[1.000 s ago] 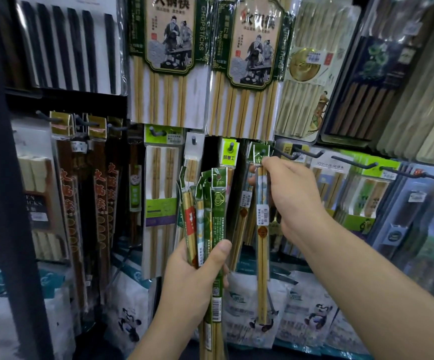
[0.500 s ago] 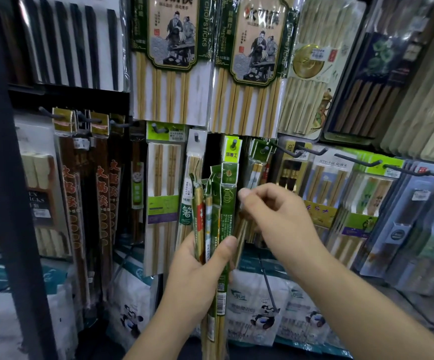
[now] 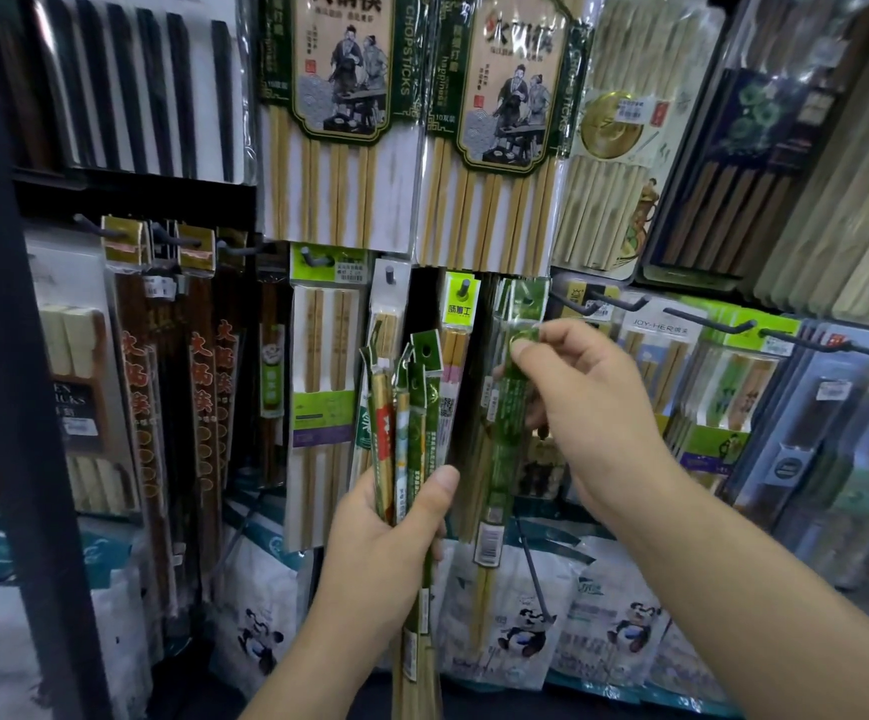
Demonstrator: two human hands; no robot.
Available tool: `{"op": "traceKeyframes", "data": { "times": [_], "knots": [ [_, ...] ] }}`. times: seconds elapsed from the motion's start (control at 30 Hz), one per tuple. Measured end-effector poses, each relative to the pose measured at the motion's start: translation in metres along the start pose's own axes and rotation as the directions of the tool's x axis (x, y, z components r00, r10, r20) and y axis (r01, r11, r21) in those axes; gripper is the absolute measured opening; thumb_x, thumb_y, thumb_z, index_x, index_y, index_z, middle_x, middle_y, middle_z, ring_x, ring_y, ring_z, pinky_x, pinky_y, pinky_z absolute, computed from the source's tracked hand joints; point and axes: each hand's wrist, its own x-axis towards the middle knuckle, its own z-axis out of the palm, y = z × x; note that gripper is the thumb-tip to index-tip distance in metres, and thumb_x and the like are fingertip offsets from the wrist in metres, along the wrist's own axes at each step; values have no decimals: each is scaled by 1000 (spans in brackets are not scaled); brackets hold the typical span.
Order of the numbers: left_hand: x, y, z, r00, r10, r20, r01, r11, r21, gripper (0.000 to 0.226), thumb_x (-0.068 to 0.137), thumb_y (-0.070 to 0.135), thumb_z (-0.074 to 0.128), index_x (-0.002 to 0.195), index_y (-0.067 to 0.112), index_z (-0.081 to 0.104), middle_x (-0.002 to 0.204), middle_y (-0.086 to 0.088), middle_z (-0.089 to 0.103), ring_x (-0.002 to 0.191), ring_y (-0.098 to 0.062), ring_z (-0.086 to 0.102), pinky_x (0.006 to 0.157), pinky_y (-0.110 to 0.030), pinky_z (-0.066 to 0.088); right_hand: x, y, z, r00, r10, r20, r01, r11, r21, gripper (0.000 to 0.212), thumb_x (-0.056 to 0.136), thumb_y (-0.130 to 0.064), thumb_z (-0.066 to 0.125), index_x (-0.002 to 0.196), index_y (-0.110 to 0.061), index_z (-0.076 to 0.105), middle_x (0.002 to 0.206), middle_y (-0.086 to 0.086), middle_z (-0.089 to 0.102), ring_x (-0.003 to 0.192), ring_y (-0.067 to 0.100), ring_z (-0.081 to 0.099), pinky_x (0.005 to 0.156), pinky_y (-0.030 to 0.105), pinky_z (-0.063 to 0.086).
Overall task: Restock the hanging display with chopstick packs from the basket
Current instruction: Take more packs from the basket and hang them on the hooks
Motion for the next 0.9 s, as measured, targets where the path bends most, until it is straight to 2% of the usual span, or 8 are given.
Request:
{"op": "traceKeyframes", "data": {
  "times": [0.1,0.17,0.23,0.4,0.5,0.63,0.77,0.9],
  "knots": [
    [1,0,-1,1000,-9,-2,9,1000,-5,19,74,57,72,77,38,73,67,8,69,60,-10,65,56,-24,52,14,-1,-1,997,9,-77,-11,1000,-18,29,100,-38,64,80,-18,69,89,20,67,68,23,58,67,24,47],
    [0,1,0,1000,-7,7,7,1000,-14,20,74,55,72,76,36,73,65,7,68,58,-11,65,54,-22,52,20,3,-1,993,38,-113,-42,999,-31,41,101,-41,62,89,-2,66,106,25,63,95,22,59,61,8,45],
    [-1,1,0,1000,-9,11,9,1000,-14,25,73,57,72,76,32,72,64,4,66,56,-13,63,53,-23,52,23,7,-1,993,76,-95,-78,997,-13,53,102,-43,58,97,10,57,95,34,54,87,39,58,64,13,46],
    [-1,-1,-1,1000,-25,15,25,1000,6,27,73,59,72,73,33,69,63,-1,62,56,-16,61,53,-26,52,25,2,2,987,86,-133,-91,995,-33,53,104,-37,57,85,10,44,73,20,21,66,24,26,55,11,43],
    [0,-1,-2,1000,-19,17,19,1000,2,35,72,62,73,75,27,68,63,-4,61,55,-19,60,53,-29,53,25,0,4,985,69,-156,-76,996,-36,53,104,-35,57,81,9,41,71,14,19,65,24,24,54,7,43],
    [0,-2,-1,1000,-11,19,12,1000,-7,29,72,62,73,78,34,71,66,5,66,60,-14,64,56,-25,52,28,3,5,984,70,-166,-76,997,-33,50,103,-33,58,83,11,44,61,4,22,64,21,26,79,18,46],
    [-1,-2,-1,1000,-14,18,14,1000,-11,21,73,60,73,77,40,71,68,9,69,61,-10,66,56,-23,52,29,8,8,982,66,-177,-84,992,-92,49,103,-35,58,76,5,46,59,5,27,56,20,30,61,19,45],
    [-2,-1,-2,1000,3,29,-2,1000,-18,24,73,61,73,75,37,69,65,4,65,58,-14,62,55,-26,52,24,13,6,980,114,-164,-136,982,-134,46,99,-46,62,81,-4,55,72,10,44,63,20,45,64,32,43]
  ]
}}
